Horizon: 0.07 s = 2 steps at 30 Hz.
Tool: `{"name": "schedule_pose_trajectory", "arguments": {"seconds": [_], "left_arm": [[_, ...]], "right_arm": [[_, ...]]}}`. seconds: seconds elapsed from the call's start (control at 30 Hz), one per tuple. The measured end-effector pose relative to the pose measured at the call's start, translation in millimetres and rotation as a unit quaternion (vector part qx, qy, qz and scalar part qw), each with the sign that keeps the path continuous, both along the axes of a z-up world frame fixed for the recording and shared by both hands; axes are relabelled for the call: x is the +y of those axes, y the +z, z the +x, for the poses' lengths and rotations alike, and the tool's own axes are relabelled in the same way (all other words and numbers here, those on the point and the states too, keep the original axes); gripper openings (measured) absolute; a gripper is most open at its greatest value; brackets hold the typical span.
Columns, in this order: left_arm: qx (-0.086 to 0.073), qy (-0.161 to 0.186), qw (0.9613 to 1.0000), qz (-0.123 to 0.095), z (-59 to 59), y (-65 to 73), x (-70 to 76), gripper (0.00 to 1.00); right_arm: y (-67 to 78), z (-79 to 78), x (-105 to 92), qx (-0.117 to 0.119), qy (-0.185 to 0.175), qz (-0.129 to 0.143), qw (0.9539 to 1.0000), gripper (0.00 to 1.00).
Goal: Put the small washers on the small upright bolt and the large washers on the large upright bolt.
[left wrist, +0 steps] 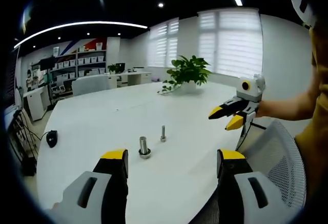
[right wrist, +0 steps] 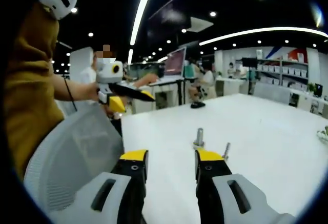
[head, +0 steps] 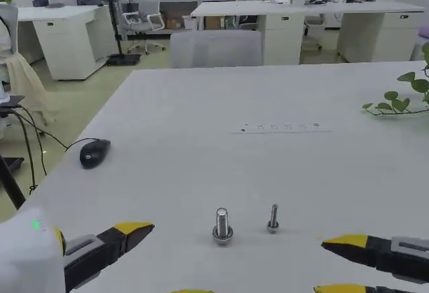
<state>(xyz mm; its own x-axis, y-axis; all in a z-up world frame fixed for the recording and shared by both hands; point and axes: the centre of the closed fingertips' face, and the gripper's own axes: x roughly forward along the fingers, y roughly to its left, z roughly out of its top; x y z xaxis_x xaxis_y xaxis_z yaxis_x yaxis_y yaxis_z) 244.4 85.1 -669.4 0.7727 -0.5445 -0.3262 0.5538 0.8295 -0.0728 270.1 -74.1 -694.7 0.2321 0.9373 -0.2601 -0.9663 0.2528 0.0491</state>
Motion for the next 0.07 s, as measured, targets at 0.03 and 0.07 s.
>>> {"name": "schedule_pose_trajectory", "arguments": {"seconds": [0.03,0.07], "left_arm": [[0.0,0.001,1.0,-0.002,-0.5,0.0,0.9,0.7],[0.0,0.001,1.0,-0.003,-1.7,0.0,1.2,0.7]], "right_arm": [[-0.8,-0.7,-4.1,0.006,-0.008,0.005,0.9999,0.37],[-2.0,-1.6,-7.5,0.012,-0.015,0.006,0.9998,0.38]]}}
